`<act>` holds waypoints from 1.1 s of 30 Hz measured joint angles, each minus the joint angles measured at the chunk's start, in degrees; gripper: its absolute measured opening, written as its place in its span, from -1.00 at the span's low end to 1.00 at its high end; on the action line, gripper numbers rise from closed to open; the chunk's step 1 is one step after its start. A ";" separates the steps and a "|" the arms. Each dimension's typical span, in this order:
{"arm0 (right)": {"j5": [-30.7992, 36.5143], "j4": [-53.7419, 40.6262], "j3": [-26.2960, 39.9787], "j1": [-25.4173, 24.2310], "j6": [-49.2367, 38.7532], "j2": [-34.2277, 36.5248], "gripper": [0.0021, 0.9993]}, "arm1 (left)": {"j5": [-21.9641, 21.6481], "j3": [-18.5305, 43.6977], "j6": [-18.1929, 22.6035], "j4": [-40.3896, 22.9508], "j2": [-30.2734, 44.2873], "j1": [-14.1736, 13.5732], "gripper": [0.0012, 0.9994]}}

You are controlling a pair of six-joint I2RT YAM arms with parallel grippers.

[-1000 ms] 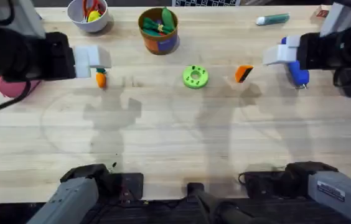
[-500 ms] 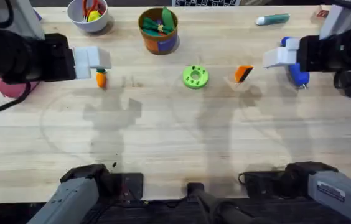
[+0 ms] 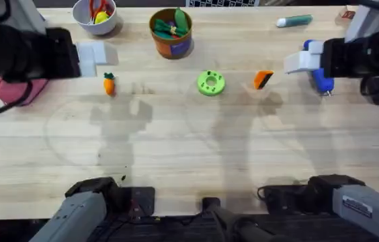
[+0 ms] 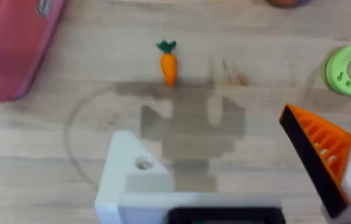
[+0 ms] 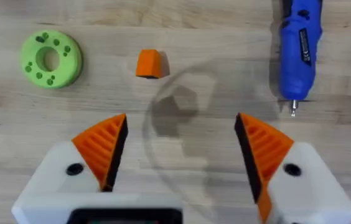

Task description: Pick up the gripper from the table and insert it into the empty holder that is missing its gripper. Then pick up a screw, insert it into the mounting hole, and use the screwdriver to tighten it. Finally, clean up the table by picking up the vegetable and placing it into the bucket.

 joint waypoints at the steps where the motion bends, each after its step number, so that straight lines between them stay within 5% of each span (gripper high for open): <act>1: 0.00 0.00 0.00 0.00 0.01 0.00 0.99 | -0.01 0.00 0.50 1.22 0.00 0.00 1.00; 7: 0.00 0.00 0.00 0.00 0.01 0.00 0.99 | -0.02 -0.63 2.43 6.23 -0.03 0.00 1.00; 12: 0.00 0.00 0.00 0.00 0.00 0.00 0.98 | 0.08 -6.38 3.49 16.28 -2.58 0.00 1.00; 19: 0.00 0.00 0.00 0.00 0.00 0.00 0.99 | 1.61 -23.98 3.89 33.43 -15.59 -2.96 1.00; 27: 0.00 0.00 0.00 0.00 0.00 0.00 0.99 | 5.13 -41.23 4.18 42.39 -30.34 -9.68 1.00; 33: -0.02 0.00 0.00 0.00 0.02 0.00 0.99 | 9.34 -51.36 4.26 50.88 -39.15 -10.45 1.00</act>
